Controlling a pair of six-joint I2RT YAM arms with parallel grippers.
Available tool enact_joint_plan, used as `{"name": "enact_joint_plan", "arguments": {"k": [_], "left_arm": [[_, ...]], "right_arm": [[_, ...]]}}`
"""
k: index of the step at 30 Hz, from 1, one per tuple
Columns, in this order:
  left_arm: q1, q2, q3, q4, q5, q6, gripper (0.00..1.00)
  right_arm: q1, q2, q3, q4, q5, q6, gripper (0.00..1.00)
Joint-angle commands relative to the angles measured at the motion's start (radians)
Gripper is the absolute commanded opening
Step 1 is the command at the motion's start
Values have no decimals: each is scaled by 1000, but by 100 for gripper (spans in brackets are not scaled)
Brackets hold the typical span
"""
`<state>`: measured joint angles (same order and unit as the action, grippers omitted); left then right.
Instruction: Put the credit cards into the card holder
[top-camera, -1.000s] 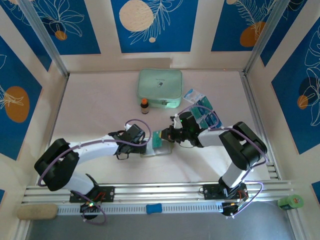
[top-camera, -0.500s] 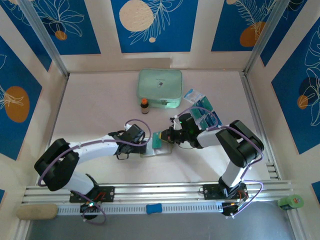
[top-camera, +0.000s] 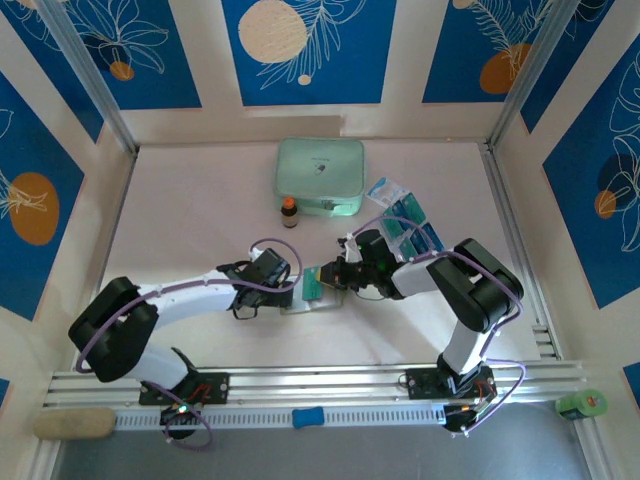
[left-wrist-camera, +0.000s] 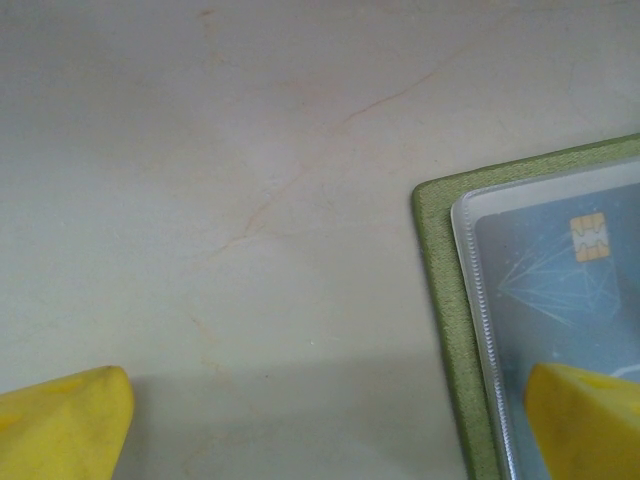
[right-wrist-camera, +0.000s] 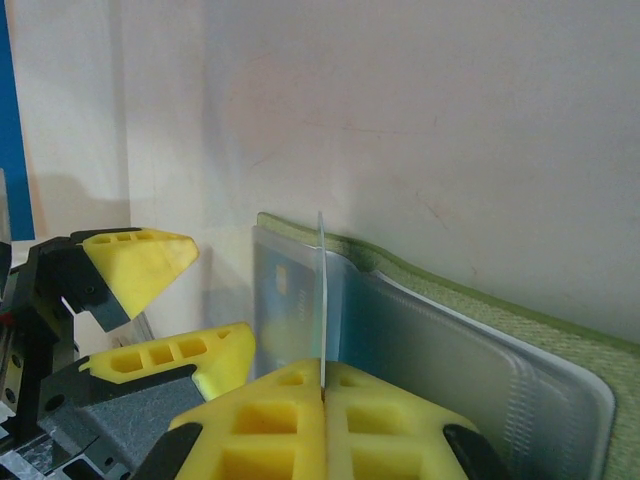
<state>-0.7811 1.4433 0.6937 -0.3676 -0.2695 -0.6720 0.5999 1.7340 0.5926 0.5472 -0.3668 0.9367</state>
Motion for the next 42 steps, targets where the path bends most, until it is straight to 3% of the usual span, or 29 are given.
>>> {"name": "enact_joint_plan", "arguments": {"k": [1, 12, 42], "left_arm": [[0, -8, -10, -26, -14, 5, 100], [-1, -9, -11, -22, -13, 6, 100], [-1, -8, -8, -22, -14, 7, 100]], "right_arm": [[-14, -15, -19, -8, -4, -4, 0], [-74, -68, -22, -23, -17, -7, 0], [-15, 33, -7, 65, -49, 37, 0]]}}
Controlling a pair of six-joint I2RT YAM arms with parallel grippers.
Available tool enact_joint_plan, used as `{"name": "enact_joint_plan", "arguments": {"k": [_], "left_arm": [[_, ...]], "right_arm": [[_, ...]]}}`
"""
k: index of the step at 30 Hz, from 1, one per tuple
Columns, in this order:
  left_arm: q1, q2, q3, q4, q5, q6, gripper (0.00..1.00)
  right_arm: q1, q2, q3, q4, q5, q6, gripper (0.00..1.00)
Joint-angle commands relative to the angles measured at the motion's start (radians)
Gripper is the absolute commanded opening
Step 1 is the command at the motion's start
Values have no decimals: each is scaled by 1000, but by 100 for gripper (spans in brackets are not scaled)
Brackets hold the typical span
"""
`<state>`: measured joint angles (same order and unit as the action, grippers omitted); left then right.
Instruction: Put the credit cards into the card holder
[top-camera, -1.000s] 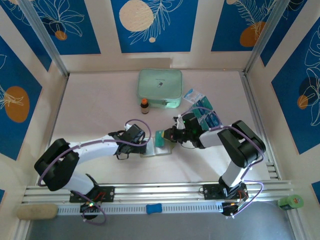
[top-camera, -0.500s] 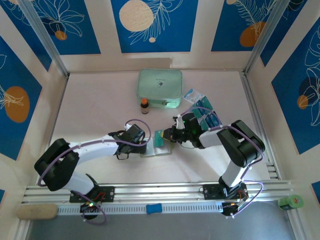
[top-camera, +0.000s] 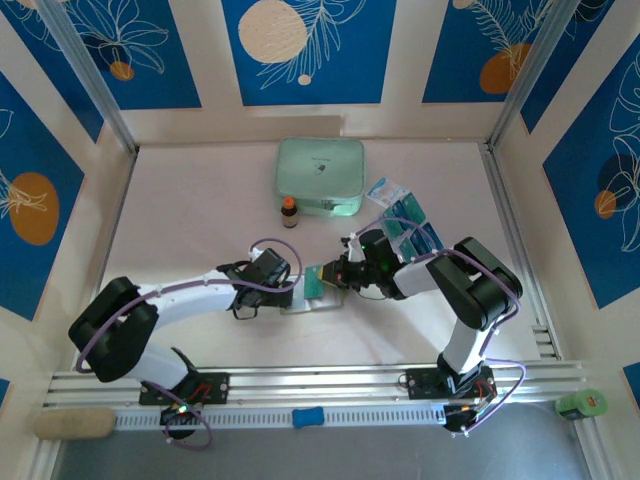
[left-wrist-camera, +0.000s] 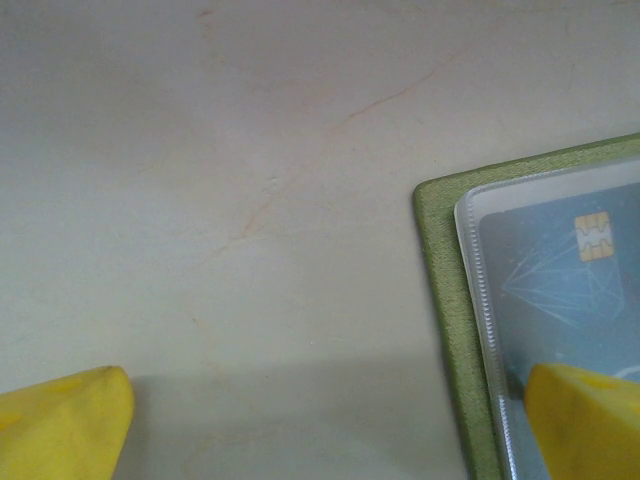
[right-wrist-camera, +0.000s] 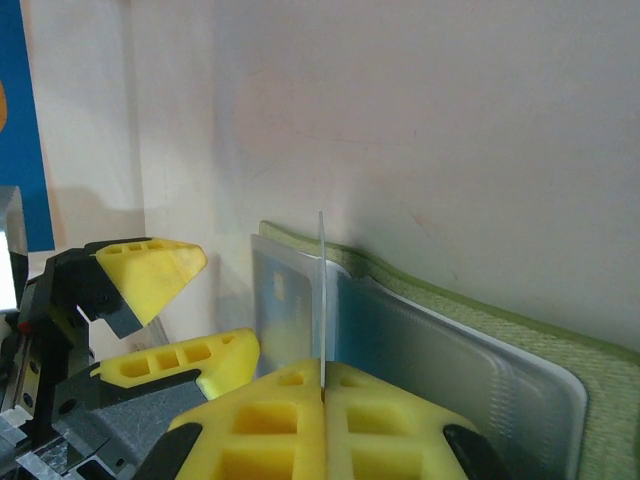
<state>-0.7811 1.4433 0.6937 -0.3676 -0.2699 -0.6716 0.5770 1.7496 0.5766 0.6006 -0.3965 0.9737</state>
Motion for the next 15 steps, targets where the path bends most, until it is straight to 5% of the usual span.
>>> {"name": "enact_joint_plan", "arguments": {"k": [1, 15], "left_arm": [[-1, -8, -8, -22, -13, 7, 100], [-1, -5, -5, -20, -11, 6, 100]], "right_arm": [[10, 18, 9, 13, -21, 0, 0], [17, 14, -27, 1, -34, -30, 0]]}}
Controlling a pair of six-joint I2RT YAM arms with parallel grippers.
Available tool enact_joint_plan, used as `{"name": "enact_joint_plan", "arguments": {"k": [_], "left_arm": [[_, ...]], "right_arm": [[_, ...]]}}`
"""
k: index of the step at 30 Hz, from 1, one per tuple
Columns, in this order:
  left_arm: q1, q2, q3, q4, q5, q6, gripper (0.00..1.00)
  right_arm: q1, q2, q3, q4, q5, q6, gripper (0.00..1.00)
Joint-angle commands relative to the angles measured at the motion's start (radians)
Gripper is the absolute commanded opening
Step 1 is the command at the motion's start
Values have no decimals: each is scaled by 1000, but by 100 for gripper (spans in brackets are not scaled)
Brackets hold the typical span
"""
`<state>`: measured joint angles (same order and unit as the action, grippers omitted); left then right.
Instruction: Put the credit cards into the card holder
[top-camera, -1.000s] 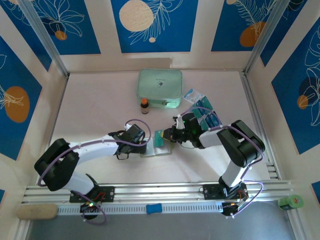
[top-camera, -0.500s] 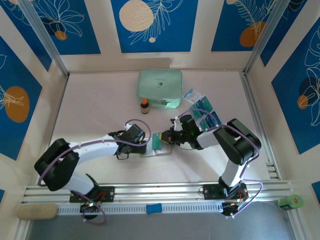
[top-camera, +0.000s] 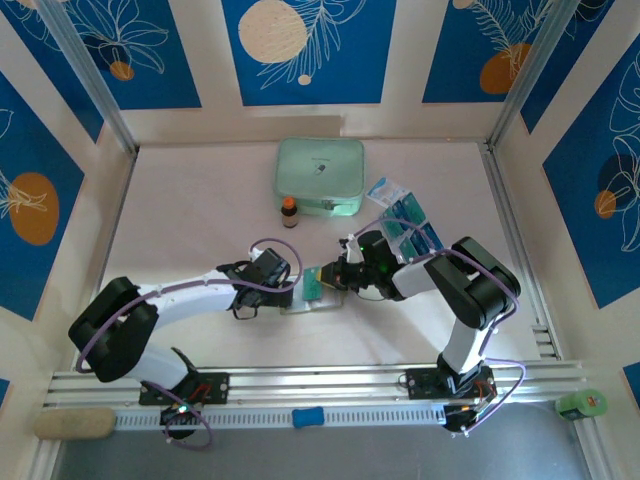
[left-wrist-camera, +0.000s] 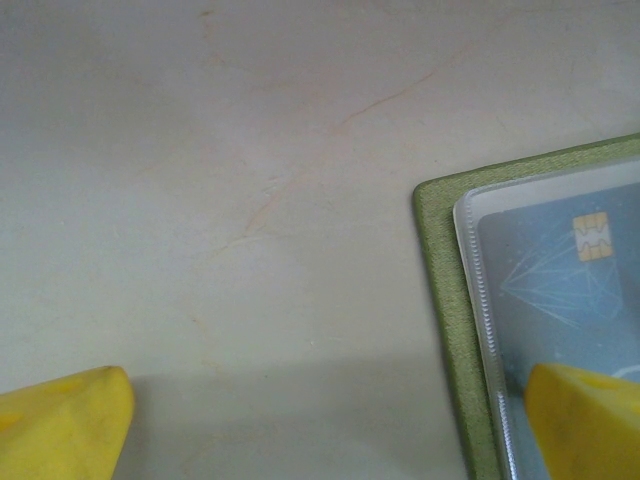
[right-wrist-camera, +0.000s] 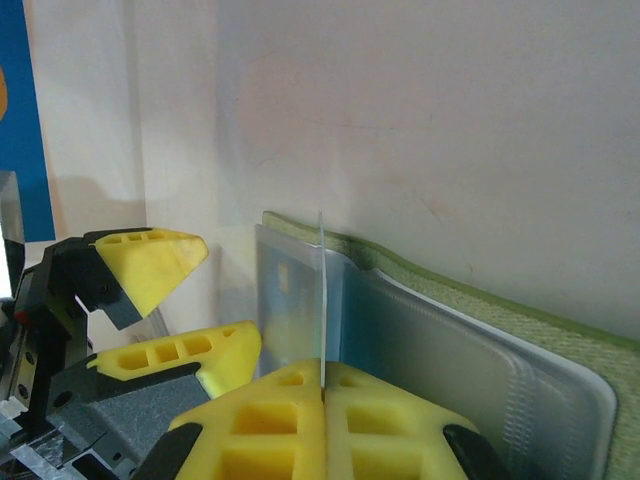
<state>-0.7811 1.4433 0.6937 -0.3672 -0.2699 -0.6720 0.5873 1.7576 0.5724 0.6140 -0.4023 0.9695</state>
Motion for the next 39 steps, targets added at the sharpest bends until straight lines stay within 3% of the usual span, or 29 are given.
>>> {"name": "enact_joint_plan", "arguments": {"k": [1, 39], "left_arm": [[0, -5, -5, -19, -11, 7, 100], [0, -5, -8, -16, -9, 7, 100]], "right_arm": [[8, 6, -26, -14, -31, -31, 0], [58, 75, 25, -75, -48, -54, 0]]}}
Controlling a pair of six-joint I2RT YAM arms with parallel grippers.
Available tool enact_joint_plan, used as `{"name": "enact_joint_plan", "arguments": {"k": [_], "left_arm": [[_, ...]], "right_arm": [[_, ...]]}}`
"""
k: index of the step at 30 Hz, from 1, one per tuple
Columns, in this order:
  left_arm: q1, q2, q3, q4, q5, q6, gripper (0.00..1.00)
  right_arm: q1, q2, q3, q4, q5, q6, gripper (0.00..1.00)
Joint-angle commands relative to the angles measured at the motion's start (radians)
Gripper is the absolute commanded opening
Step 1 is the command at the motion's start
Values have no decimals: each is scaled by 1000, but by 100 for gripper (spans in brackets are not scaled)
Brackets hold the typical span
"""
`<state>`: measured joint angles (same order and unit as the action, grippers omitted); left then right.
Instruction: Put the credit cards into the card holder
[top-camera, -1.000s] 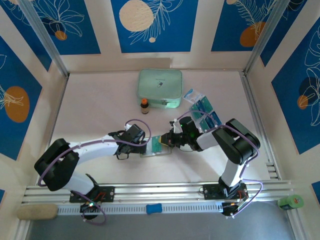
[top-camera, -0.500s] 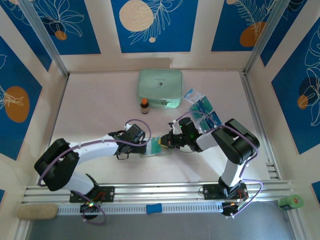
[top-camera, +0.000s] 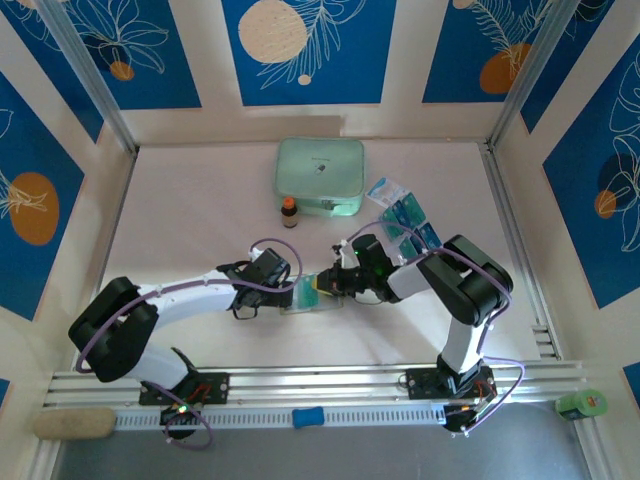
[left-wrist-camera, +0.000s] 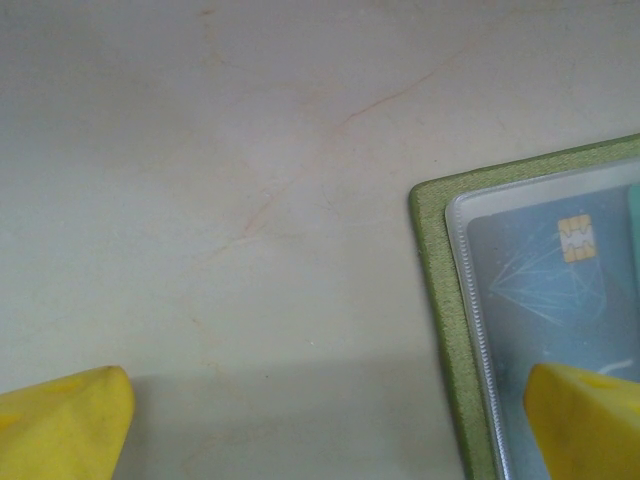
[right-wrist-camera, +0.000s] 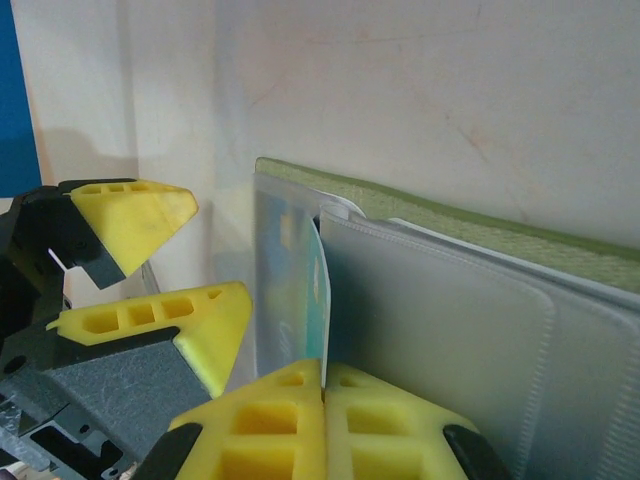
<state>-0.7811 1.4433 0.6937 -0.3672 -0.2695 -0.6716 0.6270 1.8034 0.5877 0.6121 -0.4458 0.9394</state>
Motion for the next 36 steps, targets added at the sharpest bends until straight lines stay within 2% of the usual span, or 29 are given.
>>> {"name": "enact_joint_plan", "arguments": {"k": [1, 3, 7, 10, 15, 19, 24, 31, 36], "left_arm": [[-1, -4, -8, -14, -9, 7, 100], [-1, -3, -8, -11, -10, 7, 100], [-1, -1, -12, -6, -7, 7, 100], [0, 0, -16, 2, -5, 5, 100], [0, 2, -23, 12, -3, 5, 100], [0, -1, -28, 15, -4, 5, 100], [0, -1, -29, 21, -3, 6, 100], [0, -3, -25, 24, -3, 9, 100], [-1, -8, -20, 19, -5, 11, 100]], "right_arm": [[20, 30, 17, -83, -7, -29, 0], [20, 23, 32, -127, -11, -49, 7], [3, -50, 63, -284, 0, -126, 32], [-15, -133, 96, -440, 43, -202, 38], [-24, -183, 169, -622, 94, -289, 36], [-4, -156, 216, -666, 105, -307, 22], [36, -106, 267, -690, 137, -314, 12], [88, -8, 322, -733, 189, -296, 6], [135, 57, 364, -729, 180, -265, 4]]}}
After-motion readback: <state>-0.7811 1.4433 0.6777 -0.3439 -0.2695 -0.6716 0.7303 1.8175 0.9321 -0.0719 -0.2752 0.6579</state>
